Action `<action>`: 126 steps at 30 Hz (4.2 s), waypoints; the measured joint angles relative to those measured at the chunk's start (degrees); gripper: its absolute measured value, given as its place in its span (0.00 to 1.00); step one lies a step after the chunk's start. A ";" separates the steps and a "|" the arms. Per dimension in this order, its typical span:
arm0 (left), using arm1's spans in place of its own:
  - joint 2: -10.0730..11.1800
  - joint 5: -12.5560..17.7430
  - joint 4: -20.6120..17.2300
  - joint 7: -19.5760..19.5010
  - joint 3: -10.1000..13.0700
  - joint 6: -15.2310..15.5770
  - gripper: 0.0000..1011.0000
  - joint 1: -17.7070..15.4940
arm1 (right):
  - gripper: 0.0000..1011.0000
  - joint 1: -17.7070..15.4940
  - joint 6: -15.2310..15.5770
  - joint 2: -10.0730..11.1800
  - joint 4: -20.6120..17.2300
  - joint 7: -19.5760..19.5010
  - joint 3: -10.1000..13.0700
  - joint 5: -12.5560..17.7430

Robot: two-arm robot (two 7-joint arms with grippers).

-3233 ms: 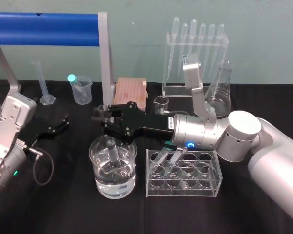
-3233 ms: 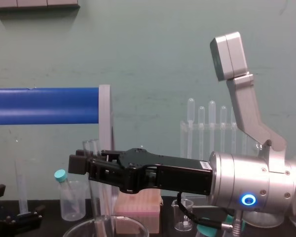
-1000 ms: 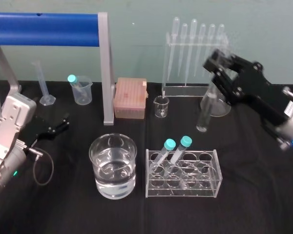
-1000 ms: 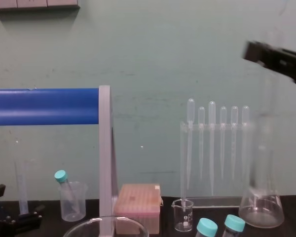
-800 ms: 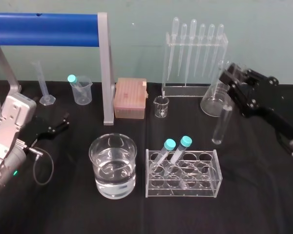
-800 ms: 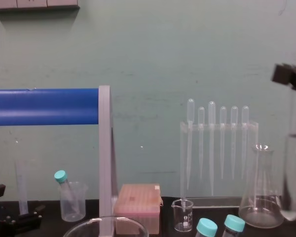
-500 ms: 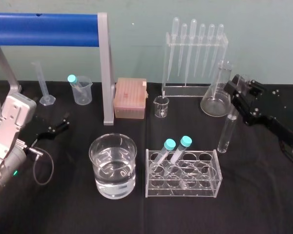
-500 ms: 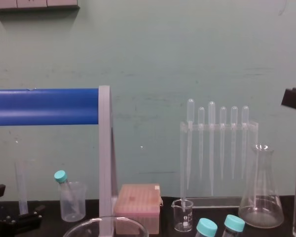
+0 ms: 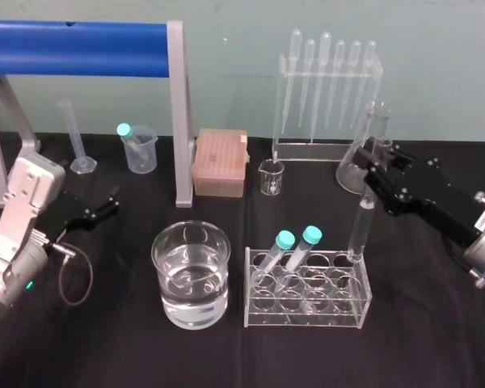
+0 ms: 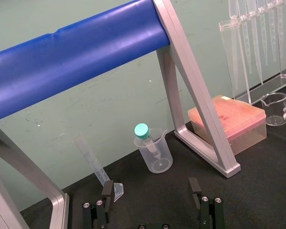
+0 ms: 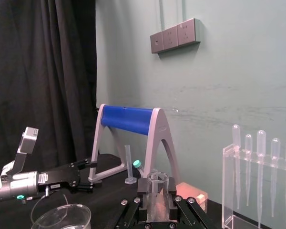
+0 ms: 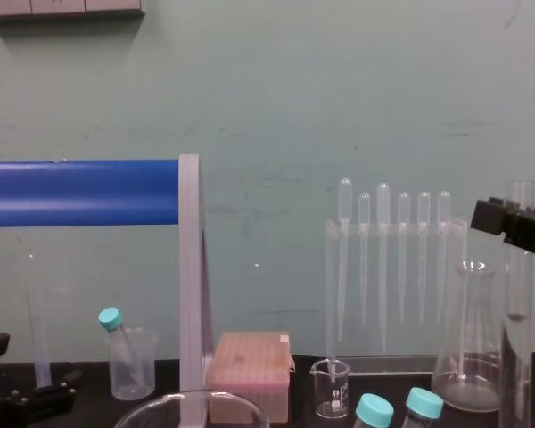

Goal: Hold the test tube with one hand and immerse one end into the beaker, then return it to the test tube rack.

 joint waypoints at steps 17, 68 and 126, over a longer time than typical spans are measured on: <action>0.00 0.00 0.00 0.00 0.00 0.00 0.99 0.00 | 0.22 3.66 1.38 -1.66 5.29 2.23 -3.37 -0.69; 0.00 0.00 0.00 0.00 0.00 0.00 0.99 0.00 | 0.80 5.24 2.76 -1.72 8.84 2.33 -5.30 -1.92; 0.00 0.00 0.00 0.00 0.00 0.01 0.99 0.00 | 0.99 -1.60 9.28 -4.06 5.66 -20.71 4.20 -11.01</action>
